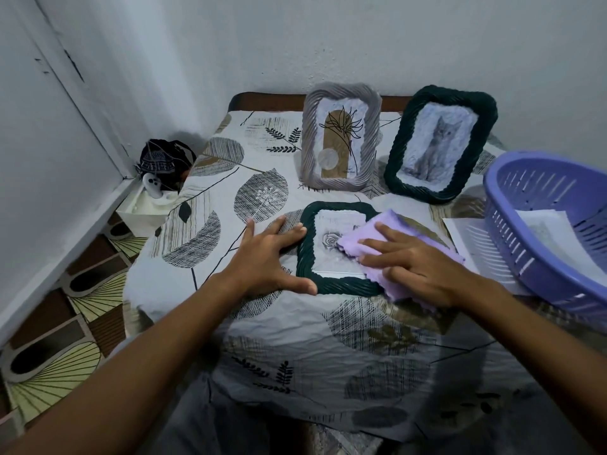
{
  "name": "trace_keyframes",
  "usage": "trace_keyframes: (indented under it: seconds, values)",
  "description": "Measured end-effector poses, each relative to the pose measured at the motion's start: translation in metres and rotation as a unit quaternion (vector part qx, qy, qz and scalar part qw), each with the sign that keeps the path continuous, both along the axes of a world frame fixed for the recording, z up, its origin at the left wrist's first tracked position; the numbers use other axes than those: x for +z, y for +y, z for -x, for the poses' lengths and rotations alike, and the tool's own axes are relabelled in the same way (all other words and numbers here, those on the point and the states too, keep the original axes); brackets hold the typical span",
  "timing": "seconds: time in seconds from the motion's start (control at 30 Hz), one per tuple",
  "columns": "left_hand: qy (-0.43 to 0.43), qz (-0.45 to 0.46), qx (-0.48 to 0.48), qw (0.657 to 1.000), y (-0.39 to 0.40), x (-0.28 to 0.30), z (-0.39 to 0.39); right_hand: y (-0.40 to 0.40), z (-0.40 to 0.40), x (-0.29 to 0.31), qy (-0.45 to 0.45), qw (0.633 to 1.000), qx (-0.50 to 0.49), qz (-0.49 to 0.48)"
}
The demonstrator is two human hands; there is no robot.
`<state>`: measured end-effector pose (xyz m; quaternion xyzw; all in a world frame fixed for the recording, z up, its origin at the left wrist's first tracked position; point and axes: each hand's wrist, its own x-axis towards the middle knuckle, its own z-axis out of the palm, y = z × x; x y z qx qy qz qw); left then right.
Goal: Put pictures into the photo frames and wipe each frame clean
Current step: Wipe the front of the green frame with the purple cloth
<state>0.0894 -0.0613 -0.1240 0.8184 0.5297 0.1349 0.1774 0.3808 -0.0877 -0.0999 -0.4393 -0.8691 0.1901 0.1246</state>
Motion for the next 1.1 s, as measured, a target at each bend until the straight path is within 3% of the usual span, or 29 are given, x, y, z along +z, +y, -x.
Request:
trace_keyframes:
  seconds: [0.57,0.7,0.8,0.93,1.1]
  values:
    - [-0.009,0.0,-0.002,1.0,-0.002,0.002,0.0,-0.014,-0.001,-0.009,0.104,0.993,-0.016,0.059]
    - [-0.005,0.0,-0.001,1.0,-0.001,0.001,-0.001,-0.015,0.013,-0.004,0.041,0.998,-0.003,0.037]
    - [-0.009,0.004,-0.002,1.0,-0.001,0.002,0.0,-0.011,0.026,-0.003,-0.066,0.998,-0.006,0.004]
    - [-0.007,0.011,-0.004,1.0,-0.002,0.005,-0.001,0.015,0.042,-0.001,-0.217,0.969,-0.108,-0.045]
    - [-0.002,0.009,-0.004,1.0,-0.003,0.005,-0.002,0.045,0.081,0.001,-0.187,0.975,-0.121,-0.01]
